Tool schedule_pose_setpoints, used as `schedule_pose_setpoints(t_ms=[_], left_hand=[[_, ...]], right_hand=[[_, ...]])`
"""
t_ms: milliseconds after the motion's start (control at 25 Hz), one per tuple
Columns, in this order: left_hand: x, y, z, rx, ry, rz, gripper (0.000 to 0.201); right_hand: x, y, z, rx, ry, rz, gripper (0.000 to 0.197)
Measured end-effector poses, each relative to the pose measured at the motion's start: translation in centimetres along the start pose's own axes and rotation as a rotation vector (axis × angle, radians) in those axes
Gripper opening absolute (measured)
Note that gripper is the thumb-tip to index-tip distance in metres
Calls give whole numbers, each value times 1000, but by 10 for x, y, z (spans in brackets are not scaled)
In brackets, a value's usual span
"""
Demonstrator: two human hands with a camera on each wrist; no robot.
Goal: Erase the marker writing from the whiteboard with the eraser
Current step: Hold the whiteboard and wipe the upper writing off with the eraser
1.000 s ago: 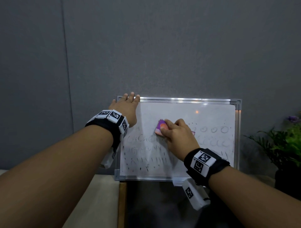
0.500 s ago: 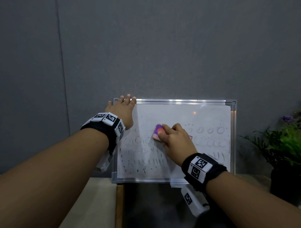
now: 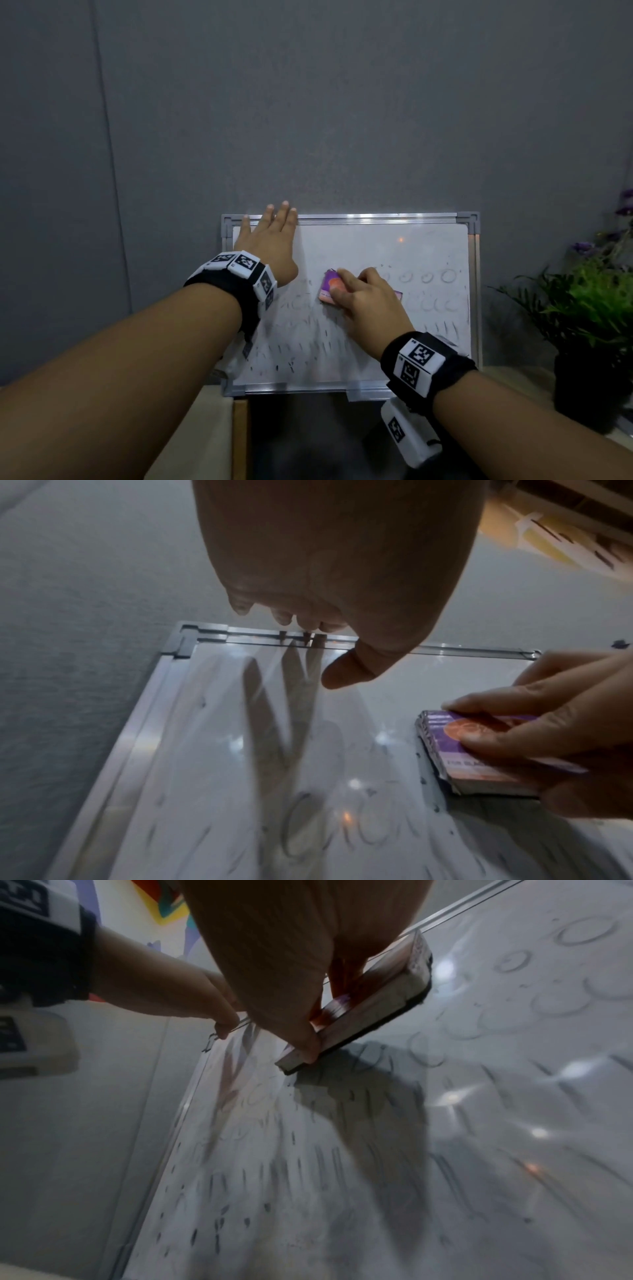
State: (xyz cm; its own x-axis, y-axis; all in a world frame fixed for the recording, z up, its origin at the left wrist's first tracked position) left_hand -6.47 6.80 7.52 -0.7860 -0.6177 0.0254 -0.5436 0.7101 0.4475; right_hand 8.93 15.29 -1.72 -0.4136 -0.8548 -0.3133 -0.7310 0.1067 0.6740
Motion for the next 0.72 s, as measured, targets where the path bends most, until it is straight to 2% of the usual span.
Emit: schedule_pose_setpoints(t_ms=[240, 320, 440, 520, 720], left_hand=[[-13, 2, 0, 29, -5, -6, 91], [-12, 3, -3, 34, 9, -1, 90], [-11, 3, -5, 44, 19, 2, 90], [-10, 4, -5, 49, 19, 4, 89], [-11, 5, -5, 50, 25, 11, 89]], right_hand=[[-15, 6, -5, -86, -10, 112, 23], [-9, 9, -3, -98, 19, 76, 27], [2, 0, 7, -35, -1, 4, 30], [-1, -8, 9, -10, -7, 25, 26], [-13, 2, 2, -87, 2, 98, 18]])
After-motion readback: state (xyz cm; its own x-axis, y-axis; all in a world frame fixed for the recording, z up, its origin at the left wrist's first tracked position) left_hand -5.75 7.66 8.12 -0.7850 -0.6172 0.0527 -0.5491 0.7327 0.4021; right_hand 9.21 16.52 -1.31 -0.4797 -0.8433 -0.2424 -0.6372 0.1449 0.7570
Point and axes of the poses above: each hand's wrist, its own y-axis towards the middle knuckle, its own z-axis out of the palm, x = y × z, the point moved 3 cm from there along y, towards the middle knuckle, and after that the axes turned 11 degrees about -z, right-handed, at the moved point
